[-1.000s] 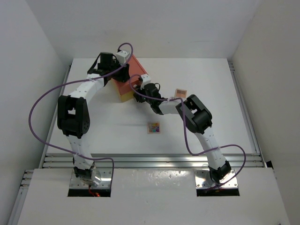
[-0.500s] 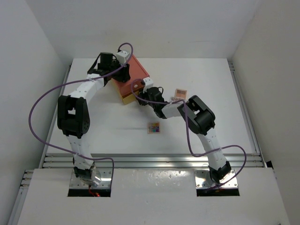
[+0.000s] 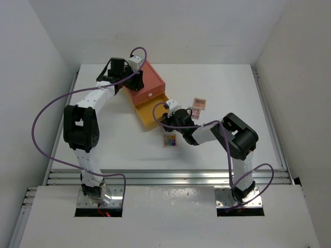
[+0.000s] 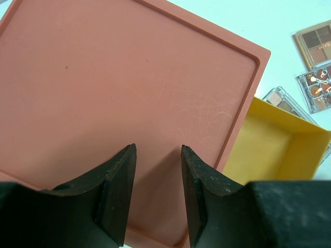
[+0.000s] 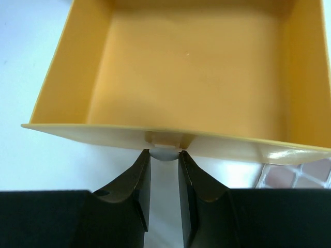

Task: Organize the makeup

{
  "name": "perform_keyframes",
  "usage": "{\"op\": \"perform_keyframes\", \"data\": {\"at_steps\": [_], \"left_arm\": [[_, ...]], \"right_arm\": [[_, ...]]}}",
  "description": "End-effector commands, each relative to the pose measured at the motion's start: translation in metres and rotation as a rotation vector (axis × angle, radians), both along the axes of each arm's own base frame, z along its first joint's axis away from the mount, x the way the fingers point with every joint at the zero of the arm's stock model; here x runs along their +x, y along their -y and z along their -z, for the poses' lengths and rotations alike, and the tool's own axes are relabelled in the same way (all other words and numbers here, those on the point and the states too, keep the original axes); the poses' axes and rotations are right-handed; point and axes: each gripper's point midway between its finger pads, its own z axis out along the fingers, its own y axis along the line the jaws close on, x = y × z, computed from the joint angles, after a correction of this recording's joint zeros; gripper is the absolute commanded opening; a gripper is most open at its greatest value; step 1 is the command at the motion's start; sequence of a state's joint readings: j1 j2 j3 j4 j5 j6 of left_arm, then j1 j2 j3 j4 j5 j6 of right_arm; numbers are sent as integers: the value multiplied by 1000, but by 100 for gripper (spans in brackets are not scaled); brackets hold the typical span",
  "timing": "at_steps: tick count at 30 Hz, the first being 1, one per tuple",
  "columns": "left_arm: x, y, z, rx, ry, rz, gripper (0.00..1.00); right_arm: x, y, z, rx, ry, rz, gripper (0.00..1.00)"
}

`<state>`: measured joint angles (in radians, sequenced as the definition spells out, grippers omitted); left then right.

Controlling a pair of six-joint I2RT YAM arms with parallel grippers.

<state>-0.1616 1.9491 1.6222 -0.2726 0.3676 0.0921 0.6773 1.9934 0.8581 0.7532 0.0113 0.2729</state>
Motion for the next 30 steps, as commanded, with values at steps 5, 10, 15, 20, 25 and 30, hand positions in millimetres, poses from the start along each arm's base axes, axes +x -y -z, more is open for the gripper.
{"op": "perform_keyframes", "data": {"at_steps": [5, 10, 15, 20, 25, 30], "left_arm": [[-22, -13, 50, 23, -200, -38, 46], [-22, -13, 50, 23, -200, -38, 46], [-22, -13, 50, 23, -200, -38, 46], [-22, -13, 50, 23, -200, -38, 46], [-22, -13, 47, 23, -200, -38, 46], [-20, -13, 42, 28, -188, -32, 46]], "right_arm": [[-16, -1, -30, 49, 66, -50, 0], [-24, -3, -32, 54, 42, -75, 13], [-30, -2, -35, 37, 31, -99, 46], [-32, 14, -54, 45, 7, -54, 67], [-51, 44, -40, -84, -274, -36, 74], [-65, 63, -38, -243, -429, 141, 100]]}}
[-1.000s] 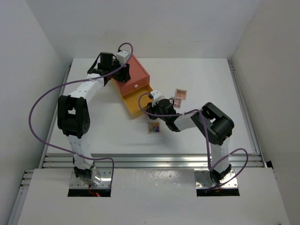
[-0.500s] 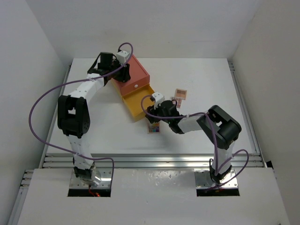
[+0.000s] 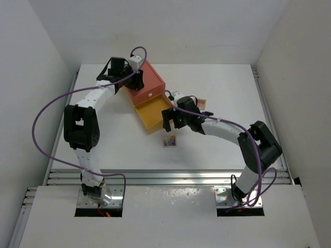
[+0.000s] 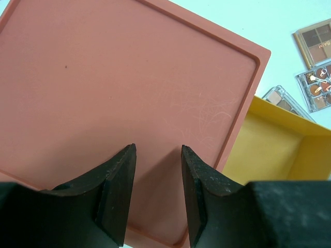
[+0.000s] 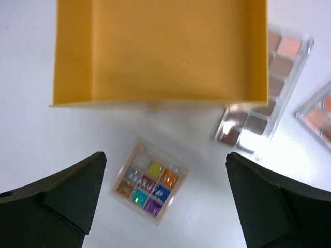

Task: Organize the makeup

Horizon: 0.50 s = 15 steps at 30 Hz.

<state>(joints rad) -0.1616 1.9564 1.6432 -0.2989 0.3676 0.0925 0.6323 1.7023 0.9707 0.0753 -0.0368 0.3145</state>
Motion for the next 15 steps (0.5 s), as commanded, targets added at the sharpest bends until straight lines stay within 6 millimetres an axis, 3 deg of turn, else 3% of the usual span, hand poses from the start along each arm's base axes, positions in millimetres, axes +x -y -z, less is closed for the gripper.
{"op": "perform_keyframes", "data": {"at_steps": [1, 4, 6, 7, 8, 9, 15], "left_arm": [[-20, -13, 42, 26, -176, -32, 46], [-21, -13, 48, 29, -194, -32, 46], [-19, -13, 45, 27, -185, -32, 46], [-19, -13, 45, 27, -185, -32, 47], [-20, -12, 44, 21, -186, -25, 47], [-20, -12, 44, 21, -186, -25, 47], [-18, -10, 40, 14, -178, -18, 47]], "right_arm": [[-31, 27, 10, -168, -159, 166, 100], [-30, 26, 9, -159, -150, 286, 100], [-37, 16, 14, -207, -164, 254, 100], [-33, 6, 6, -205, -156, 240, 100], [-41, 5, 22, -251, -204, 223, 100], [-36, -3, 13, -232, -201, 221, 100], [-48, -26, 30, -197, -245, 168, 100]]}}
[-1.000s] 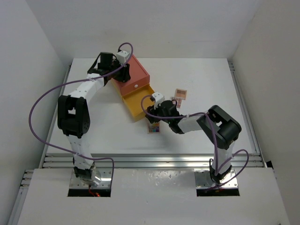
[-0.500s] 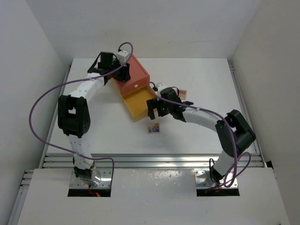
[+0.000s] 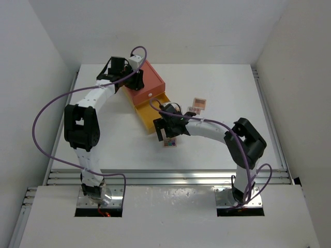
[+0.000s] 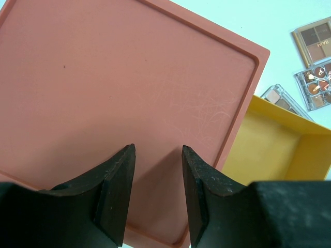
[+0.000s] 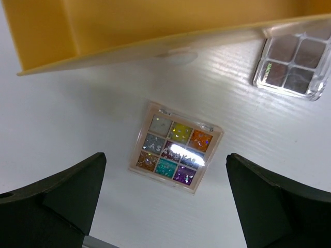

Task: Organize the makeup

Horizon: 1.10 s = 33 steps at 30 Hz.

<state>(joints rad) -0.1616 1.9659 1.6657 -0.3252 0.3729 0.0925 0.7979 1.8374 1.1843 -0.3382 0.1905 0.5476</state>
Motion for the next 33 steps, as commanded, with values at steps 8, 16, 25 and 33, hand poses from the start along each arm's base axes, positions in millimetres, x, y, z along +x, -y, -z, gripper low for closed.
{"op": "perform_keyframes", "data": {"at_steps": [8, 16, 25, 33], "left_arm": [[-21, -10, 44, 11, -176, -15, 47], [-22, -14, 48, 12, -185, -25, 47], [-23, -13, 43, -2, -181, -23, 47], [-24, -18, 42, 4, -177, -27, 47]], "right_arm": [[-5, 9, 27, -83, -3, 107, 98], [-9, 1, 54, -75, -64, 96, 84], [-15, 16, 52, -97, -48, 81, 35], [9, -22, -48, 75, 223, -279, 16]]}}
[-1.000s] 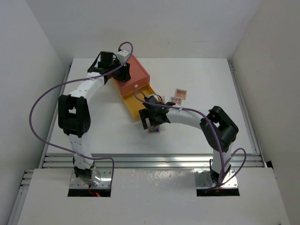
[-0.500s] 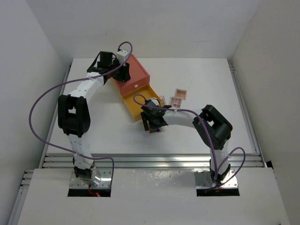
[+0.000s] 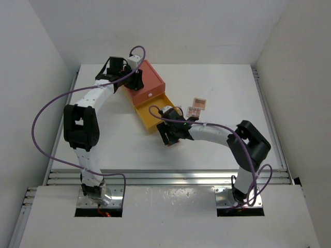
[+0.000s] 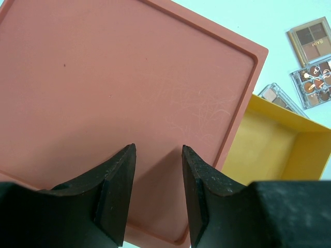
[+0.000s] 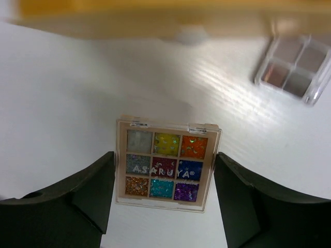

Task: Organize the makeup

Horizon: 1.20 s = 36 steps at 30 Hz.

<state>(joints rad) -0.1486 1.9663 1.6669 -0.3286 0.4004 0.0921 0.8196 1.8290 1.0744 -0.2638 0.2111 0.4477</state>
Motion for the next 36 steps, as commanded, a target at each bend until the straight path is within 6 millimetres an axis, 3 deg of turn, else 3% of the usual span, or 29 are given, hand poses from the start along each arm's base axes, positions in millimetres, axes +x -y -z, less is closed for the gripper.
{"op": "perform_keyframes", "data": {"at_steps": [1, 3, 4, 6, 7, 8, 9, 10, 11, 12, 13, 14, 22, 25, 27, 30, 32, 34, 36], "left_arm": [[-23, -15, 42, 20, -172, -34, 47], [-22, -20, 42, 19, -172, -44, 47], [-22, -20, 42, 19, -172, -44, 47], [-22, -20, 42, 19, -172, -44, 47], [-22, -20, 42, 19, -172, -44, 47], [-22, -20, 42, 19, -172, -44, 47], [-22, -20, 42, 19, -172, -44, 47], [-22, -20, 42, 19, -172, -44, 47], [-22, -20, 42, 19, -172, -44, 47], [-21, -25, 42, 19, -172, -53, 47], [-21, -25, 42, 19, -172, -53, 47], [-23, -25, 46, 20, -181, -53, 47], [-22, -30, 46, 25, -177, -56, 47], [-21, -35, 46, 24, -177, -66, 47], [-21, -35, 46, 24, -177, -66, 47], [-22, -39, 47, 24, -186, -75, 47], [-22, -40, 47, 30, -182, -69, 47], [-22, -40, 47, 30, -182, -69, 47], [-23, -40, 49, 31, -191, -69, 47]], "right_arm": [[32, -36, -83, 178, 207, -212, 15], [40, -48, -112, 266, 227, -267, 15], [50, -53, -130, 304, 253, -287, 15], [70, -64, -142, 328, 292, -320, 15], [87, -69, -163, 357, 339, -318, 15], [108, -70, -152, 345, 338, -302, 15], [107, -73, -140, 343, 312, -310, 15], [127, -82, -151, 361, 338, -301, 15], [134, -83, -133, 348, 299, -290, 15], [138, -86, -129, 351, 287, -296, 15], [149, -90, -138, 365, 306, -296, 15], [156, -92, -119, 347, 279, -294, 15], [167, -84, -83, 287, 263, -275, 15], [172, -79, -60, 234, 238, -252, 31], [175, -80, -55, 219, 218, -247, 52], [172, -80, -50, 209, 197, -248, 71], [171, -79, -59, 219, 214, -249, 81], [172, -82, -71, 241, 244, -251, 82], [177, -76, -98, 263, 290, -222, 82]]}}
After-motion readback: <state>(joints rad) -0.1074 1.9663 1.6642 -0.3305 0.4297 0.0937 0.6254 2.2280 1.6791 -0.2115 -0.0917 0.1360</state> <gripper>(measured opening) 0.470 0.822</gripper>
